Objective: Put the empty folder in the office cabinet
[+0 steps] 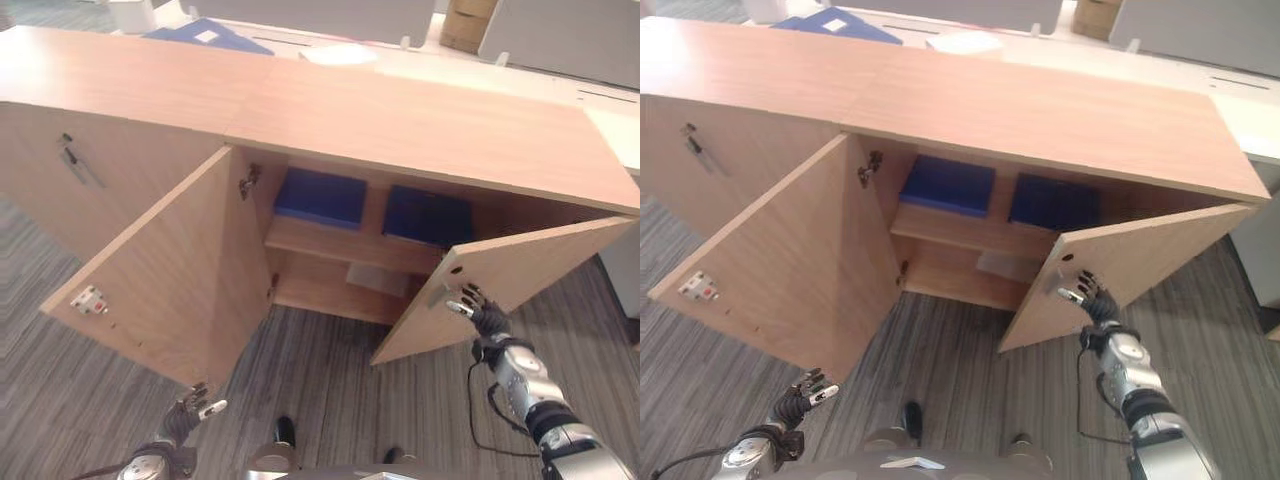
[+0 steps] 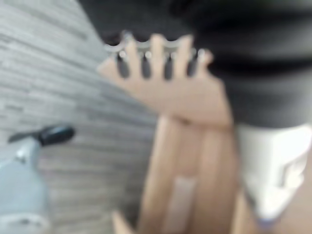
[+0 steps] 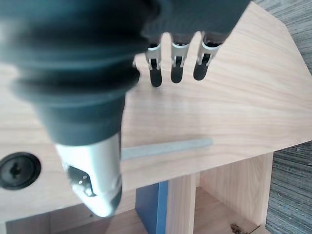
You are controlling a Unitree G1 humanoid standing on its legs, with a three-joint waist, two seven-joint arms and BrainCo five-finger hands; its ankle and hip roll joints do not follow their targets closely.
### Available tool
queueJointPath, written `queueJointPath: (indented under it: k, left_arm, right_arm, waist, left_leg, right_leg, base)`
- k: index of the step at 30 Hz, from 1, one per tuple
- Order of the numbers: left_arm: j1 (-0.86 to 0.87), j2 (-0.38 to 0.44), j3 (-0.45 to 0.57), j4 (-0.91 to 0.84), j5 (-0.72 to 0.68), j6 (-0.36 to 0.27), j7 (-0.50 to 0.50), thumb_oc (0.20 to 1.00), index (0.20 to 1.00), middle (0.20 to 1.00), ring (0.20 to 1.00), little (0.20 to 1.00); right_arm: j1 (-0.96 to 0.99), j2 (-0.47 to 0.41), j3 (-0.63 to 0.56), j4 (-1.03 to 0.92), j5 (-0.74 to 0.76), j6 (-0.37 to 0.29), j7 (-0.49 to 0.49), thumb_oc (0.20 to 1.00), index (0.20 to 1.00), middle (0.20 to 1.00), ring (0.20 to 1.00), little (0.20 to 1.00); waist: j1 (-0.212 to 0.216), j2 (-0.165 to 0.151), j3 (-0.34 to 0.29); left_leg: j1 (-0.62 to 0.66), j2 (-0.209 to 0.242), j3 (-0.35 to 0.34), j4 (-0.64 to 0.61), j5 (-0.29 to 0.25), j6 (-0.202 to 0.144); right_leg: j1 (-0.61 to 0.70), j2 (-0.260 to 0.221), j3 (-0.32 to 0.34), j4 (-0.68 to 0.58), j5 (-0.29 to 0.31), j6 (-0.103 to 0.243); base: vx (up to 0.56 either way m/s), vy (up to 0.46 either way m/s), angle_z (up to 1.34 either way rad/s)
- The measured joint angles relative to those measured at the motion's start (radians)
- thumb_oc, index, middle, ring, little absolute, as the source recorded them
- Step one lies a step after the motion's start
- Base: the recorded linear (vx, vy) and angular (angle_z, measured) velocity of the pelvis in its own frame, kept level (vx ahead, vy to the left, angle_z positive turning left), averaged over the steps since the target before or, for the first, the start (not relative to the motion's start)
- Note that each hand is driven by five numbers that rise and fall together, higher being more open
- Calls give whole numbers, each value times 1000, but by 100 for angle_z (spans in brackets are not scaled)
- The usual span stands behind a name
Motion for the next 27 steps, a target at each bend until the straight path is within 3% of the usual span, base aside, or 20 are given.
queueJointPath:
  k: [1,2,5,8,9,10,14,15,16,17,19,21,23,24,26,27]
  left_arm:
    - [-1,38,44,-4,2,-37,60,1000,1000,1000,1000,1000]
    - [-5,42,71,-7,1,-52,90,1000,1000,1000,1000,1000]
    - [6,51,91,-40,0,-82,155,1000,1000,1000,1000,1000]
    - [9,50,115,-71,3,-102,186,1000,1000,1000,1000,1000]
    - [7,51,171,-146,15,-165,261,1000,1000,1000,1000,1000]
    - [-1,55,187,-149,18,-180,297,1000,1000,1000,1000,1000]
    - [6,90,228,-183,64,-182,333,1000,1000,1000,1000,1000]
    - [-30,130,322,-168,87,-211,373,1000,1000,1000,1000,1000]
    - [-30,130,322,-168,87,-211,373,1000,1000,1000,1000,1000]
    - [-39,188,340,-161,96,-213,399,1000,1000,1000,1000,1000]
    - [-63,221,342,-157,119,-215,417,1000,1000,1000,1000,1000]
    - [-161,275,343,-103,156,-198,426,1000,1000,1000,1000,1000]
    - [-189,301,344,-92,155,-197,431,1000,1000,1000,1000,1000]
    - [-198,324,346,-93,156,-196,438,1000,1000,1000,1000,1000]
    - [-239,337,344,-87,156,-185,434,1000,1000,1000,1000,1000]
    - [-239,337,344,-87,156,-185,434,1000,1000,1000,1000,1000]
  right_arm:
    - [-18,1,-8,7,0,2,1,1000,1000,1000,1000,1000]
    - [-25,-1,-18,22,0,0,2,1000,1000,1000,1000,1000]
    - [-32,-4,-17,26,0,0,5,1000,1000,1000,1000,1000]
    - [-33,-4,-16,26,0,0,9,1000,1000,1000,1000,1000]
    - [-35,-4,-18,44,0,0,19,1000,1000,1000,1000,1000]
    - [-47,-4,-18,63,0,1,27,1000,1000,1000,1000,1000]
    - [-52,-5,-23,68,3,0,21,1000,1000,1000,1000,1000]
    - [-50,-11,-41,76,3,1,20,1000,1000,1000,1000,1000]
    - [-50,-11,-41,76,3,1,20,1000,1000,1000,1000,1000]
    - [-47,-12,-43,84,4,1,15,1000,1000,1000,1000,1000]
    - [-47,-14,-44,84,4,-2,15,1000,1000,1000,1000,1000]
    - [8,-9,-43,41,17,-17,0,1000,1000,1000,1000,1000]
    - [49,-6,-29,-6,22,-16,7,1000,1000,1000,1000,1000]
    - [89,0,7,-41,21,-11,24,1000,1000,1000,1000,1000]
    - [135,18,30,-55,20,1,35,1000,1000,1000,1000,1000]
    - [135,18,30,-55,20,1,35,1000,1000,1000,1000,1000]
  waist:
    - [32,-49,8]
    - [38,-48,10]
    - [50,-34,25]
    - [65,-29,28]
    - [75,-36,37]
    - [92,-30,48]
    - [108,-30,53]
    - [109,-41,64]
    - [109,-41,64]
    - [108,-35,66]
    - [96,-37,66]
    - [62,-22,74]
    - [55,-19,76]
    - [49,-8,80]
    - [1,-3,84]
    - [1,-3,84]
  left_leg:
    - [-20,-29,-7,9,14,-19]
    - [-38,-25,-24,46,13,-17]
    - [-97,-7,-41,155,-23,-16]
    - [-106,-9,-54,170,-28,-14]
    - [-137,-10,-77,208,-39,-12]
    - [-149,-5,-80,241,-60,-13]
    - [-176,-5,-90,282,-81,-14]
    - [-205,1,-104,366,-117,-8]
    - [-205,1,-104,366,-117,-8]
    - [-223,8,-102,440,-178,0]
    - [-239,2,-97,475,-203,12]
    - [-228,3,-93,504,-236,32]
    - [-197,10,-79,465,-234,35]
    - [-161,10,-68,406,-205,50]
    - [-114,9,-58,287,-156,70]
    - [-114,9,-58,287,-156,70]
  right_leg:
    - [17,-17,-15,-35,-100,7]
    - [13,-11,-20,-49,-117,8]
    - [26,-6,-41,-27,-117,12]
    - [31,-6,-49,-26,-117,12]
    - [30,-3,-69,-21,-116,11]
    - [31,-4,-67,-10,-120,6]
    - [34,2,-71,-17,-125,1]
    - [36,2,-79,-22,-128,5]
    - [36,2,-79,-22,-128,5]
    - [53,2,-77,-6,-136,8]
    - [50,-9,-71,12,-131,1]
    - [18,-45,-65,137,-110,3]
    - [-27,-61,-61,204,-78,-13]
    - [-50,-68,-57,227,-49,-18]
    - [-76,-38,-48,185,-57,-15]
    - [-76,-38,-48,185,-57,-15]
  base:
    - [45,-56,43]
    - [36,-47,37]
    - [54,-67,38]
    - [27,-30,21]
    - [86,-60,24]
    - [119,-57,28]
    - [74,9,6]
    - [39,26,15]
    - [103,77,12]
    - [64,51,-3]
    - [144,150,-1]
    - [103,145,4]
    - [11,61,-27]
    - [-15,81,-44]
    - [-35,71,-22]
    - [-31,37,-17]
